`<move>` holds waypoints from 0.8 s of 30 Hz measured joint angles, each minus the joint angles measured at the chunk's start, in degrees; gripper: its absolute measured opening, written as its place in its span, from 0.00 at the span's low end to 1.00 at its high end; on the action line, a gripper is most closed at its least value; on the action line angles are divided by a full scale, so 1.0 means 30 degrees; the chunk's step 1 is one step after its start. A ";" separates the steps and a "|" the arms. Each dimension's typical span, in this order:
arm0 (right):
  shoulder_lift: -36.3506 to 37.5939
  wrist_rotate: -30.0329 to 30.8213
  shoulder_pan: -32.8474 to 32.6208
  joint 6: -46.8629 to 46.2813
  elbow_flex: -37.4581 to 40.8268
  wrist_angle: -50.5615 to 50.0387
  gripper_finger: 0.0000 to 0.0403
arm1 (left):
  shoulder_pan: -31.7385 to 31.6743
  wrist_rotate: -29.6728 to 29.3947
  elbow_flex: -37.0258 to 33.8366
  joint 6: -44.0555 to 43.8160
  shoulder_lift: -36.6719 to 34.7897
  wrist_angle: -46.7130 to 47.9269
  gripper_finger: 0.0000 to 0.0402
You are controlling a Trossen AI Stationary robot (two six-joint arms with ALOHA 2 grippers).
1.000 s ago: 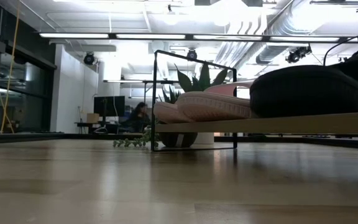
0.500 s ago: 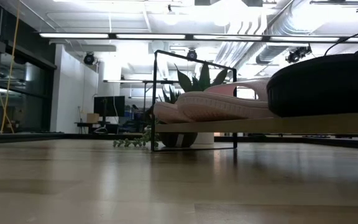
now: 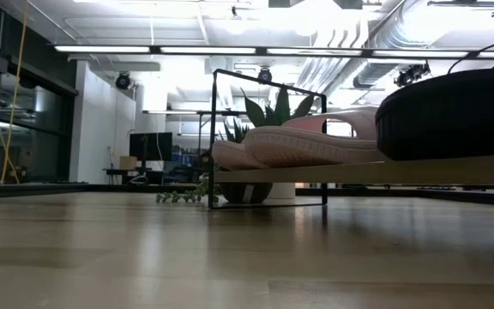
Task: Pick and place slides into the shelf
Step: Put the black slipper on the shelf
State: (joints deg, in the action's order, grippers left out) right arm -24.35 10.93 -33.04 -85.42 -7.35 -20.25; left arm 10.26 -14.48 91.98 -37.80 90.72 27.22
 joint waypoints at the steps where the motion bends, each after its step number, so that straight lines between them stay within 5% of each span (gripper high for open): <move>1: -0.0003 0.0197 0.0000 -0.0076 0.0000 -0.0209 0.36 | 0.0001 0.0000 0.0000 0.0000 0.0000 0.0000 0.38; 9: 0.0004 0.3522 0.0000 -0.0381 -0.0007 -0.0353 0.39 | 0.0000 0.0013 0.0000 -0.0044 0.0000 0.0000 0.38; 24: 0.0004 0.5979 0.0000 -0.0450 -0.0018 0.0126 0.39 | 0.0000 0.0044 0.0000 -0.0051 -0.0015 0.0338 0.38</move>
State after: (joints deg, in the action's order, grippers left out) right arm -24.34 28.87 -33.04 -86.77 -7.41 -19.87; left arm 10.26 -14.35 91.98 -37.95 90.67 28.24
